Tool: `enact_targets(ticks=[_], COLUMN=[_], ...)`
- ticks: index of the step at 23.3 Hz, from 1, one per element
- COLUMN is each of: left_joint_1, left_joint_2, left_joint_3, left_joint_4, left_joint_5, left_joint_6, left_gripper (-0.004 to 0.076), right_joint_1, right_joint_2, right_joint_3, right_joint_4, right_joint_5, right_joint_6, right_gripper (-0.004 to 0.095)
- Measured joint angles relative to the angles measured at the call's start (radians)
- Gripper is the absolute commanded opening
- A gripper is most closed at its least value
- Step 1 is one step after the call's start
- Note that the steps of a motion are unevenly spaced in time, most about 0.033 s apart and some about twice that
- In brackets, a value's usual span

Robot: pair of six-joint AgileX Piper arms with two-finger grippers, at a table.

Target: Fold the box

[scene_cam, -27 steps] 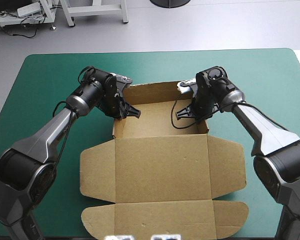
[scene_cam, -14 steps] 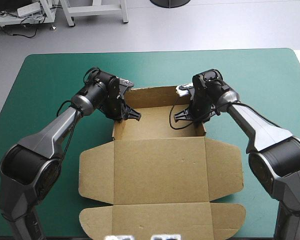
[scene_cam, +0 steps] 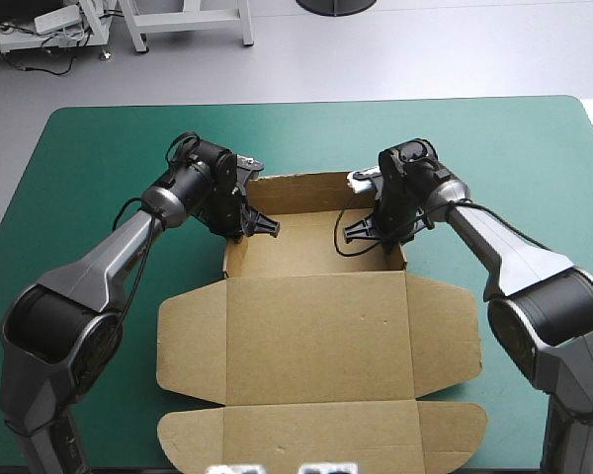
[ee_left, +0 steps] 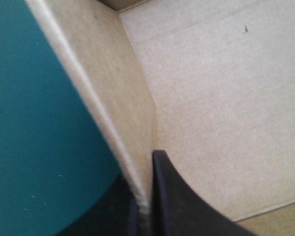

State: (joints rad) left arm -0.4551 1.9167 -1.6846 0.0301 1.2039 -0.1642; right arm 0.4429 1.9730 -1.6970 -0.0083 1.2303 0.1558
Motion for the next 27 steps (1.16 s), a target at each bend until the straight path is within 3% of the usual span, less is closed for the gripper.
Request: enact_targets(ticks=[3, 6, 7, 8, 12, 19, 27], left_joint_1=[0.0, 0.0, 0.0, 0.0, -0.001, 0.008, 0.148], left_joint_2=[0.001, 0.002, 0.006, 0.012, 0.019, 0.017, -0.07], left_joint_3=[0.0, 0.0, 0.0, 0.0, 0.0, 0.0, -0.004], left_joint_4=[-0.004, -0.003, -0.008, -0.03, -0.081, -0.084, -0.171], left_joint_5=[0.001, 0.006, 0.011, 0.013, 0.016, 0.02, 0.024], left_joint_6=[-0.018, -0.043, -0.055, -0.071, -0.124, -0.129, -0.072], left_gripper=[0.0081, 0.0183, 0.026, 0.0333, 0.0439, 0.0442, 0.0442], right_joint_1=[0.0, 0.0, 0.0, 0.002, 0.01, 0.01, -0.029], right_joint_2=[0.0, 0.0, 0.0, 0.0, 0.0, 0.0, -0.039], right_joint_3=[0.0, 0.0, 0.0, 0.0, 0.0, -0.001, -0.048], right_joint_4=[0.0, 0.008, 0.018, 0.027, 0.035, -0.002, -0.002], right_joint_5=[0.0, 0.0, 0.0, 0.0, -0.001, -0.002, -0.002], right_joint_6=[0.005, -0.034, -0.044, -0.054, -0.055, -0.068, -0.1], right_gripper=[0.0217, 0.0526, 0.072, 0.0814, 0.0822, 0.0822, 0.0821])
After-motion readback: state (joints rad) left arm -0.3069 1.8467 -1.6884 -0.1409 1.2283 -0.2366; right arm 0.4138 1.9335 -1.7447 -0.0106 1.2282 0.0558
